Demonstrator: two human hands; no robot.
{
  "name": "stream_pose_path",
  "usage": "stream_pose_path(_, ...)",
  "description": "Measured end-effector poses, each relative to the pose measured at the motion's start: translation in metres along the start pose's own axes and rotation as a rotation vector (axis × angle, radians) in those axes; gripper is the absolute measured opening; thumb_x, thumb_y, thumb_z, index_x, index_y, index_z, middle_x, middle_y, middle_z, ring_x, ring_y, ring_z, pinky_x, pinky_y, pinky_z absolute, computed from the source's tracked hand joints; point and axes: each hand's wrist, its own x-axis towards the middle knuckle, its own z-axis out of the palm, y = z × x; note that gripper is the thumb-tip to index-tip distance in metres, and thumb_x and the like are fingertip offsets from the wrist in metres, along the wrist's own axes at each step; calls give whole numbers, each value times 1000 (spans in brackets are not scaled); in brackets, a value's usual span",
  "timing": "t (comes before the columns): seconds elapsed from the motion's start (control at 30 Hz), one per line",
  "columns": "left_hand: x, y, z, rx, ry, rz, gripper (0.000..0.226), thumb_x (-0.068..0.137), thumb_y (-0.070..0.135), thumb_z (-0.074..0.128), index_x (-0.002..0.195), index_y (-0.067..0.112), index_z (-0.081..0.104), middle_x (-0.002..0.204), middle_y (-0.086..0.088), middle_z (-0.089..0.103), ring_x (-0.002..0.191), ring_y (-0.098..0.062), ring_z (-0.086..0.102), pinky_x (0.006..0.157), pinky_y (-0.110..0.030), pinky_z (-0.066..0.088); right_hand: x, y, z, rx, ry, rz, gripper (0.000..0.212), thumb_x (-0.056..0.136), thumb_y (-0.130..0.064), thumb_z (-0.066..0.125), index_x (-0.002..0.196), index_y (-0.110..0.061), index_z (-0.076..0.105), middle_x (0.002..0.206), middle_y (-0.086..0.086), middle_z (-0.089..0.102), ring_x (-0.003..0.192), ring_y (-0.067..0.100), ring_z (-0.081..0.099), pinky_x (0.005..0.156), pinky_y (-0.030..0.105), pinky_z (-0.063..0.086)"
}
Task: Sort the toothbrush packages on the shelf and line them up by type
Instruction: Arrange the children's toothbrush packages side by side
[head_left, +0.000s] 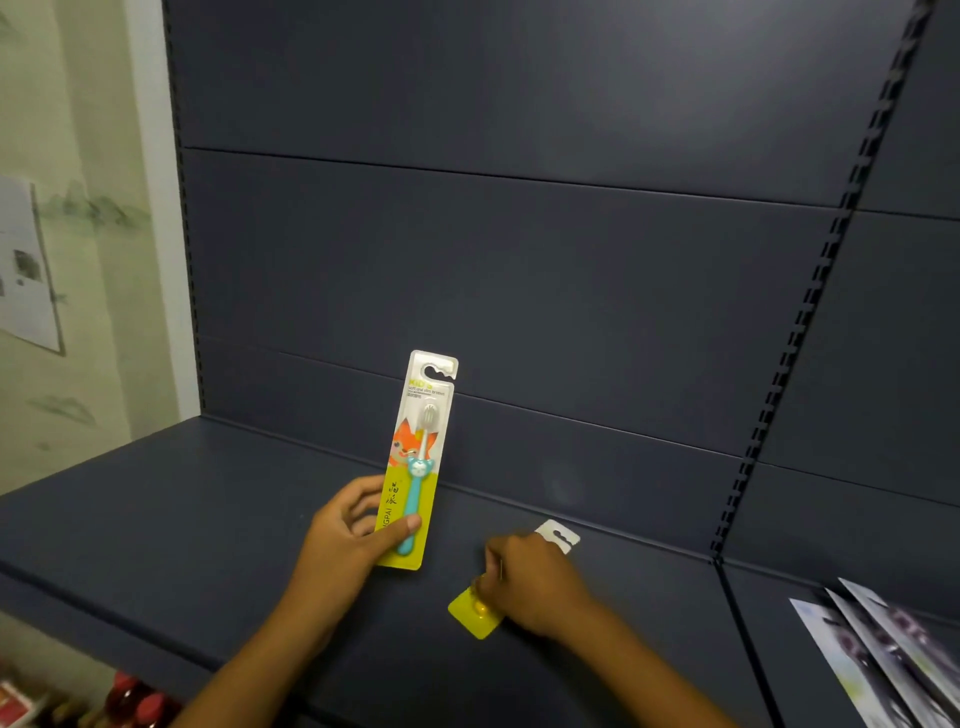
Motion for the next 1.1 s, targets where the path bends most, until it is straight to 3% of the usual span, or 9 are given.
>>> stream_pose_path(0.1, -2, -1, 2, -7, -5, -6, 41, 74, 1, 76, 111, 14, 64, 102, -2, 75, 92, -20, 73, 69, -24, 60, -1, 1, -5, 51, -47, -36, 20, 81, -26, 60, 68, -21, 46, 78, 0, 52, 79, 22, 55, 53, 26, 34)
stream_pose_path(0.23, -4, 0, -1, 6, -6, -1, 41, 75, 2, 76, 112, 13, 64, 104, -4, 74, 93, -21, 73, 72, -26, 60, -1, 2, -10, 57, -71, -47, 19, 79, -21, 64, 72, -25, 47, 95, 0, 54, 87, 21, 56, 70, 28, 45)
stream_pose_path(0.37, -9, 2, -4, 9, 7, -11, 39, 76, 2, 76, 111, 15, 64, 100, -1, 75, 91, -18, 73, 68, -23, 59, 1, 9, -11, 58, -41, -27, 20, 81, -17, 68, 91, -22, 52, 104, -2, 51, 88, 15, 51, 60, 14, 37)
stream_pose_path(0.53, -12, 1, -9, -14, 35, -19, 39, 75, 0, 75, 111, 12, 64, 100, -4, 75, 89, -23, 73, 68, -25, 60, -3, 11, -10, -37, 19, 165, 43, 86, -41, 67, 117, -14, 55, 125, 7, 52, 113, 24, 56, 87, 31, 47)
stream_pose_path(0.6, -13, 1, -9, -21, 37, -24, 40, 75, 0, 76, 111, 12, 64, 101, -5, 75, 90, -24, 73, 69, -26, 61, -5, 14, -7, -76, 20, 232, 43, 87, -50, 62, 111, -15, 57, 123, 7, 55, 111, 24, 56, 83, 32, 47)
stream_pose_path(0.73, -13, 4, -4, -31, 32, -27, 40, 75, 2, 75, 111, 12, 64, 102, -5, 75, 91, -24, 73, 68, -25, 60, -7, 19, -7, -82, 67, 257, 29, 89, -41, 59, 80, -18, 43, 114, 8, 61, 104, 26, 60, 69, 29, 40)
stream_pose_path(0.93, -16, 12, 17, -41, 15, -22, 38, 77, 2, 74, 112, 13, 63, 101, -4, 75, 89, -20, 73, 67, -23, 60, -15, 42, -13, 73, 151, 190, 20, 91, -28, 56, 101, -13, 46, 101, 8, 63, 93, 29, 60, 71, 33, 44)
stream_pose_path(1.0, -21, 15, 30, -49, 7, -16, 38, 77, 1, 74, 111, 13, 63, 100, -5, 75, 87, -20, 73, 66, -24, 60, -24, 55, -17, 262, 226, 110, 17, 88, -17, 59, 97, -16, 44, 88, -5, 56, 84, 22, 55, 68, 21, 45)
stream_pose_path(1.1, -29, 21, 58, -72, -14, -7, 40, 76, 0, 74, 111, 13, 62, 99, -5, 75, 86, -22, 74, 66, -26, 61, -46, 71, -31, 489, 327, 78, 25, 86, -5, 60, 99, -21, 45, 96, -12, 54, 88, 12, 54, 65, 10, 39)
